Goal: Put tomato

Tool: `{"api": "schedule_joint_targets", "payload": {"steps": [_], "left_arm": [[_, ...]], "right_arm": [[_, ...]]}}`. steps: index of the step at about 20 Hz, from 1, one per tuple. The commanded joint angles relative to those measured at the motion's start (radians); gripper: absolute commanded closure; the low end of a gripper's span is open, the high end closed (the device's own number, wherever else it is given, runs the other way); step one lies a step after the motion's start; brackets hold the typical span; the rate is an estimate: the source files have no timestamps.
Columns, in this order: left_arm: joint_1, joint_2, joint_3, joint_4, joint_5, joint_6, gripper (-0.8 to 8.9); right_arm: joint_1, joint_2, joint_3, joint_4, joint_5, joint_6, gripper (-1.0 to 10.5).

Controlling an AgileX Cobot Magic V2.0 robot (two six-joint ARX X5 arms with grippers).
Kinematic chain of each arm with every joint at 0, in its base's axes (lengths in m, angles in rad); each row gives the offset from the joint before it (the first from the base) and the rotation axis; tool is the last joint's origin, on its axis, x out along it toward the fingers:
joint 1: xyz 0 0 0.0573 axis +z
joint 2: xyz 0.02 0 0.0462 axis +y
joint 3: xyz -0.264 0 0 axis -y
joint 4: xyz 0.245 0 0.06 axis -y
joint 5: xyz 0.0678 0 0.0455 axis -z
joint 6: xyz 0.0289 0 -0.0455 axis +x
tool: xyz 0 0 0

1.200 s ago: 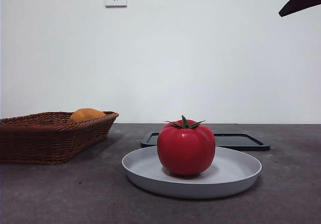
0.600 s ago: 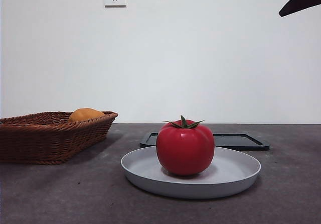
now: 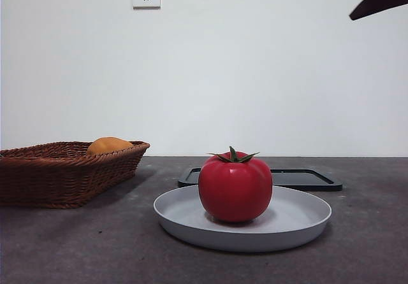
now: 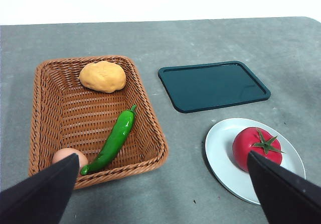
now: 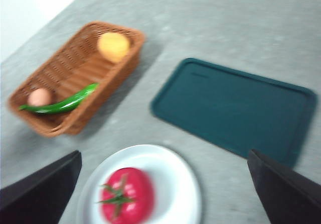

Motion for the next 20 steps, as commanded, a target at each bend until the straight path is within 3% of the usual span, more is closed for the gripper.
{"api": "schedule_joint_targets", "payload": {"steps": [1, 8, 15, 20], "left_arm": [[-0.004, 0.005, 0.013, 0.016, -0.002, 0.016, 0.3], [-0.004, 0.004, 0.013, 0.016, -0.002, 0.016, 0.3], [-0.004, 0.004, 0.013, 0.016, -0.002, 0.016, 0.3], [-0.004, 0.004, 0.013, 0.016, -0.002, 0.016, 0.3]], "right_arm": [[0.063, 0.034, 0.019, 0.006, -0.008, 0.0, 3.3], [0.26, 0.272, 0.071, 0.012, 0.051, 0.004, 3.3], [0.332, 0.565, 0.288, -0.093, 0.105, -0.007, 3.3], [0.353, 0.682, 0.343, -0.24, 0.134, -0.019, 3.3]]}}
